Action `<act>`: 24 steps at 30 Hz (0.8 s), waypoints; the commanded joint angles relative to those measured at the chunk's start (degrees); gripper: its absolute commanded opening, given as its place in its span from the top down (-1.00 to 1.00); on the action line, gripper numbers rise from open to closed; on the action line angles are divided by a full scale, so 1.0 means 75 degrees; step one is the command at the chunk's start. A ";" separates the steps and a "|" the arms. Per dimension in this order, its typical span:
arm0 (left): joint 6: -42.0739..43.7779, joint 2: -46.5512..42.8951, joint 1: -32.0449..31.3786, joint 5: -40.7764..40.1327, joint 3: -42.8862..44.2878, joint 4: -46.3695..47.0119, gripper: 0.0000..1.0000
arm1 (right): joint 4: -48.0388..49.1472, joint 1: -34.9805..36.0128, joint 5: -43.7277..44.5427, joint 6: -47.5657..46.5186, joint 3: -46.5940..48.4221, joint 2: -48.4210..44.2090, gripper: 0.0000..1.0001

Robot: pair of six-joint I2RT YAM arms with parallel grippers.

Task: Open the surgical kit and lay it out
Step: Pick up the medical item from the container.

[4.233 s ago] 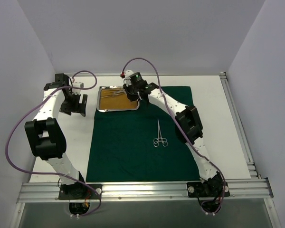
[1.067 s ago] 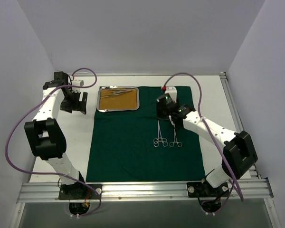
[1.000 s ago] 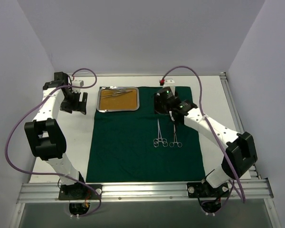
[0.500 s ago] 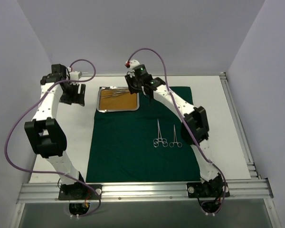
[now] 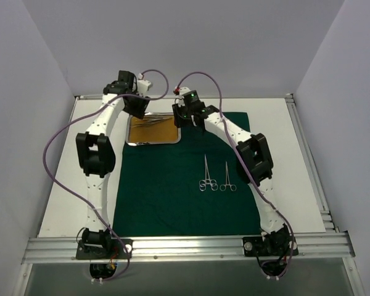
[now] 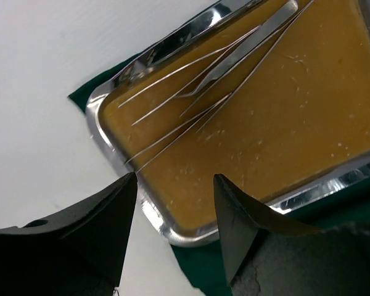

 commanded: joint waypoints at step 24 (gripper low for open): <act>0.0787 0.1953 -0.0743 0.0958 0.1163 0.0581 -0.04 | 0.0108 -0.0796 -0.0152 0.0182 -0.2623 -0.1866 0.41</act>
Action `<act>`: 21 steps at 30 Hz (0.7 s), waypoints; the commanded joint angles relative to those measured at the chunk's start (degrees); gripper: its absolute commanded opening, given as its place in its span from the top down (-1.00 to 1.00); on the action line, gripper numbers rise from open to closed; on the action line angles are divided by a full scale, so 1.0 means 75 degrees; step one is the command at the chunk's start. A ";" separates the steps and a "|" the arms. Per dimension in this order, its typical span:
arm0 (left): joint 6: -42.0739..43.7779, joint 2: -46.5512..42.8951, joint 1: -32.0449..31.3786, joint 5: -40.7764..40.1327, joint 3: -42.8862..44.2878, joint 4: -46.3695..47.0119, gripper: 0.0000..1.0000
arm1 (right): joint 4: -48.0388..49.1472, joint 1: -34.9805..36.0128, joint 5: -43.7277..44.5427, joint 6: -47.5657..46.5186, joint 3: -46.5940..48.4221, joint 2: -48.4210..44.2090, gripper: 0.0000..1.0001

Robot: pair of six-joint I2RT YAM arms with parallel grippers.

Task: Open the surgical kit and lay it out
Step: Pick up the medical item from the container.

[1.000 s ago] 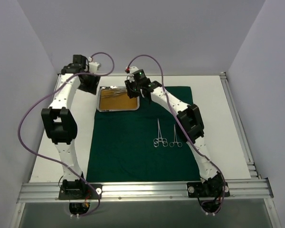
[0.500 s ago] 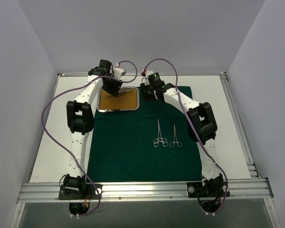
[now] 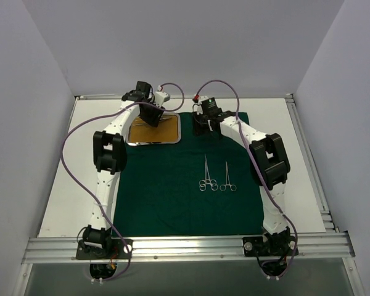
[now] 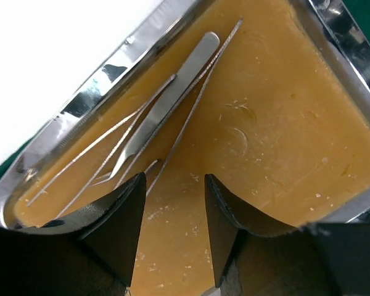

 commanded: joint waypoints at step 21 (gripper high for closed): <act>0.0393 0.0477 -0.0439 -0.0256 0.0638 0.0555 0.26 | -0.0035 -0.0109 -0.0132 0.0165 -0.0354 -0.0557 0.41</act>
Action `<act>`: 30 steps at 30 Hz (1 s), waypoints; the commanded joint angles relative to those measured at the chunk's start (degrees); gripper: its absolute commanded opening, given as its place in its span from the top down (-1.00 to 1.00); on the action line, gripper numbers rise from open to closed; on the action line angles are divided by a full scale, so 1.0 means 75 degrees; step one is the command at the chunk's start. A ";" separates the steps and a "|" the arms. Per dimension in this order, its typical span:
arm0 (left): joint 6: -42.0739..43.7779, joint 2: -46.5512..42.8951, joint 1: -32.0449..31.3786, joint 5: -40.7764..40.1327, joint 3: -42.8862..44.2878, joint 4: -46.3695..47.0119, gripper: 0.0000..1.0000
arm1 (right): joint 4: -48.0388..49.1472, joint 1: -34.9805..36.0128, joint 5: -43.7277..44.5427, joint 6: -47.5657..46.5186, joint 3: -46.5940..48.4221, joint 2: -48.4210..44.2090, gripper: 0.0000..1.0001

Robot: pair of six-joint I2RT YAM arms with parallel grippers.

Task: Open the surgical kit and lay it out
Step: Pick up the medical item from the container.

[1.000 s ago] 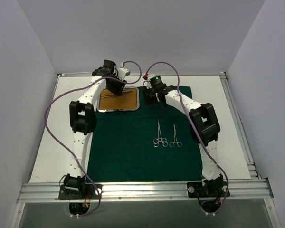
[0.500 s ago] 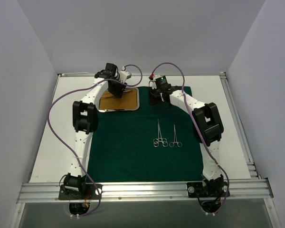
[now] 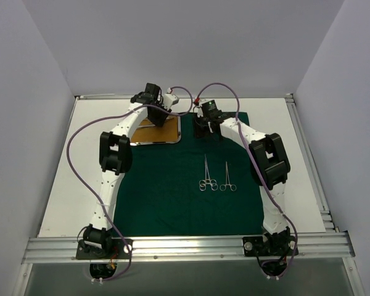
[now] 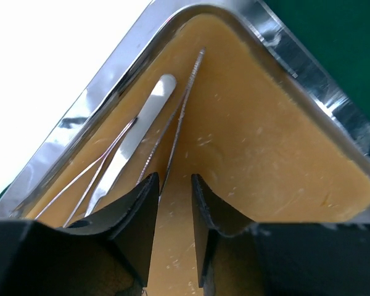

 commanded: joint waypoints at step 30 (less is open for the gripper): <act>0.2252 -0.2041 -0.0461 0.0661 0.0157 -0.1247 0.95 | -0.1080 -0.1159 -0.0755 -0.0048 0.0423 -0.1764 0.40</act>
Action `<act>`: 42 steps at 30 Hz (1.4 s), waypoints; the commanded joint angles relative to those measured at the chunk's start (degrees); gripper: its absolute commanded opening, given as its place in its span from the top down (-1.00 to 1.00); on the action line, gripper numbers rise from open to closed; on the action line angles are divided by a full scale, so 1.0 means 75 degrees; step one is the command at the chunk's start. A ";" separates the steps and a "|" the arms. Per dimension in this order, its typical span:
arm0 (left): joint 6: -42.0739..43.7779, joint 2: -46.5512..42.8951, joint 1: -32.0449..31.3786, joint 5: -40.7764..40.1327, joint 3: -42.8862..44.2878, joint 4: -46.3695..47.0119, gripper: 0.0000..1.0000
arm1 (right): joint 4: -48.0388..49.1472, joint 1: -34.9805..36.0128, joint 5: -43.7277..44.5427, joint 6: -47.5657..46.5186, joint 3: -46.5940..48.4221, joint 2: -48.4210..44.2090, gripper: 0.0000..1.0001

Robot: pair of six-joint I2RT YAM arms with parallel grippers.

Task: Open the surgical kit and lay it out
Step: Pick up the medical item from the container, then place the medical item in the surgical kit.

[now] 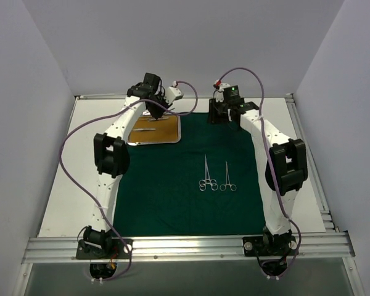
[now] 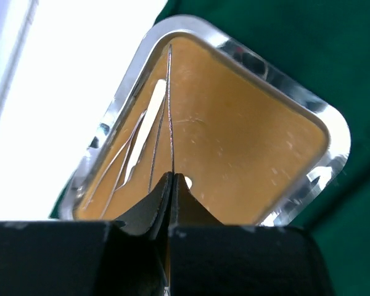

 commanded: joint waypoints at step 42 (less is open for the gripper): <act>1.6192 -0.4653 -0.3230 0.0032 -0.8471 -0.0501 0.95 | 0.0225 -0.0522 -0.1600 0.0243 -0.3988 -0.3860 0.14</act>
